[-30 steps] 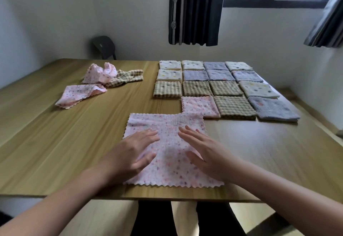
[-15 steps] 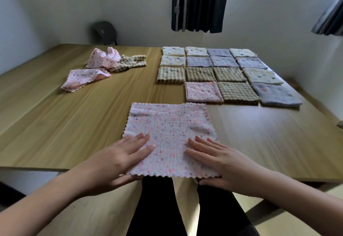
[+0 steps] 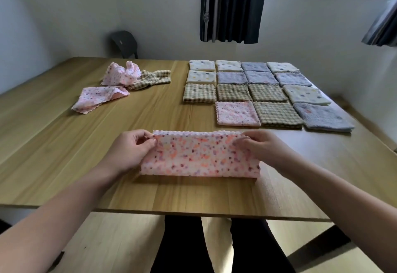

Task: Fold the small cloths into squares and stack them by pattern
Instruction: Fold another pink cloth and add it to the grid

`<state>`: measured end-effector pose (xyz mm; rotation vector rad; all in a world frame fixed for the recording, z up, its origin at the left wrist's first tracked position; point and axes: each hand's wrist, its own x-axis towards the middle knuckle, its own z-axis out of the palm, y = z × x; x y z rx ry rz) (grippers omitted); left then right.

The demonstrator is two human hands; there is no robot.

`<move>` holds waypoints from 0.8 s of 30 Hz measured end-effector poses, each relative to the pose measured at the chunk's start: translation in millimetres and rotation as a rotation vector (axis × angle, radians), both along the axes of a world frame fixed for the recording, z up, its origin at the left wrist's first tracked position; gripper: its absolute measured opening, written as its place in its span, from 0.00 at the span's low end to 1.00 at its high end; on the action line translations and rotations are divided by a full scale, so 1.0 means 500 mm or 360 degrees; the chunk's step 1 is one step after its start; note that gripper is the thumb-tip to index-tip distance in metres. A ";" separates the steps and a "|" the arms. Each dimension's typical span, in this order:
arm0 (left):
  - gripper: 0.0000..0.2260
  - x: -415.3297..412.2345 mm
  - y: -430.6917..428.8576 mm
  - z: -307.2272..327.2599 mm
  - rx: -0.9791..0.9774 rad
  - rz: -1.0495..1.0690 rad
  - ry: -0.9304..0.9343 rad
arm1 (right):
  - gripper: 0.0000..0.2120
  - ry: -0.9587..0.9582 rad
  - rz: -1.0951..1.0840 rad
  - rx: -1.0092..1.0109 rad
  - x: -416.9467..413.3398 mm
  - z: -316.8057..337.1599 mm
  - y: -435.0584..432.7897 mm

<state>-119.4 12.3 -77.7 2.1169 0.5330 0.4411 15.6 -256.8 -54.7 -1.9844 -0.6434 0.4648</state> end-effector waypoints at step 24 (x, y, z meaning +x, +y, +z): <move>0.14 0.113 -0.022 -0.028 0.1711 0.0200 0.0157 | 0.16 -0.1440 -0.0355 -0.1002 0.068 -0.049 0.089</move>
